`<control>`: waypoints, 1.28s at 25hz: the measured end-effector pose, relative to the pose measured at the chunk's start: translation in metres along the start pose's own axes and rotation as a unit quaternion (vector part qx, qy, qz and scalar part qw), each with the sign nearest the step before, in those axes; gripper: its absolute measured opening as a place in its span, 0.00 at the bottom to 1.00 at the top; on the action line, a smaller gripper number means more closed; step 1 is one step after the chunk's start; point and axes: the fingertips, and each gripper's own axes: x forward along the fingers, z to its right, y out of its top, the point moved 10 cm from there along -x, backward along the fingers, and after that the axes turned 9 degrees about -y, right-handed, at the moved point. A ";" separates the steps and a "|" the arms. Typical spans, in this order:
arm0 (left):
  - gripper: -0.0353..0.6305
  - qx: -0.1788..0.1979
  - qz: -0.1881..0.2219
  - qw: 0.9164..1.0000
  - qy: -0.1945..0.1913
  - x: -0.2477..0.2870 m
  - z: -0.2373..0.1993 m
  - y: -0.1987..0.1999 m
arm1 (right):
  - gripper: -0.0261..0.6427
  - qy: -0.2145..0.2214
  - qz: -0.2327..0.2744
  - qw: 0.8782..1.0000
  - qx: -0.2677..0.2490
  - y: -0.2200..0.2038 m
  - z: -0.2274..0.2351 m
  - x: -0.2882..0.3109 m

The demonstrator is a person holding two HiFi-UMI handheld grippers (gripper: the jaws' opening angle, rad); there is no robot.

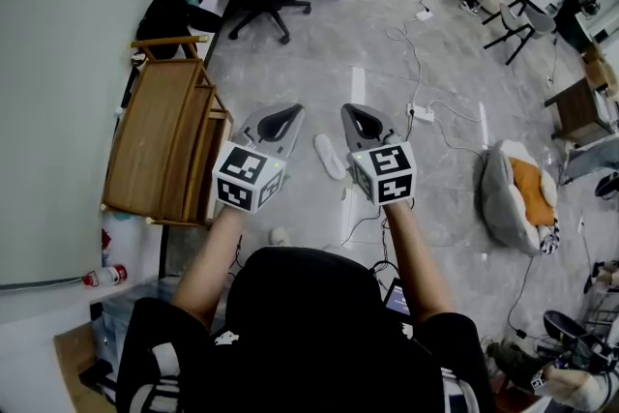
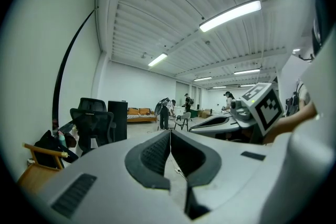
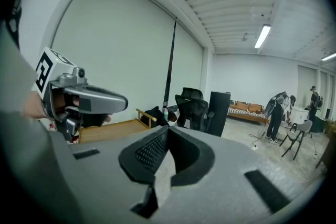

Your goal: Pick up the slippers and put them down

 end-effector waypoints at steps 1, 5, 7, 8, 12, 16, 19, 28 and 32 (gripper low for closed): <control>0.06 0.002 -0.001 1.000 -0.001 0.002 0.004 0.002 | 0.04 0.001 0.003 1.000 0.002 0.001 0.003 -0.003; 0.06 0.000 -0.004 1.000 0.002 0.013 0.020 0.007 | 0.04 0.005 0.011 1.000 0.010 0.004 0.018 -0.014; 0.06 0.000 -0.005 1.000 0.006 0.016 0.025 0.008 | 0.04 0.006 0.014 1.000 0.011 0.004 0.025 -0.019; 0.06 0.000 -0.005 1.000 0.009 0.017 0.027 0.008 | 0.04 0.007 0.015 1.000 0.012 0.003 0.027 -0.020; 0.06 -0.001 -0.003 1.000 0.016 0.022 0.036 0.008 | 0.04 0.012 0.015 1.000 0.014 -0.001 0.037 -0.026; 0.06 -0.001 -0.002 1.000 0.020 0.028 0.040 0.011 | 0.04 0.013 0.019 1.000 0.016 -0.001 0.045 -0.029; 0.06 -0.004 -0.003 1.000 0.021 0.031 0.041 0.010 | 0.04 0.013 0.018 1.000 0.019 -0.003 0.047 -0.030; 0.06 -0.010 -0.005 1.000 0.022 0.037 0.036 0.007 | 0.04 0.017 0.015 1.000 0.020 -0.006 0.050 -0.022; 0.06 -0.010 -0.005 1.000 0.024 0.037 0.032 0.008 | 0.04 0.021 0.016 0.999 0.018 -0.004 0.048 -0.018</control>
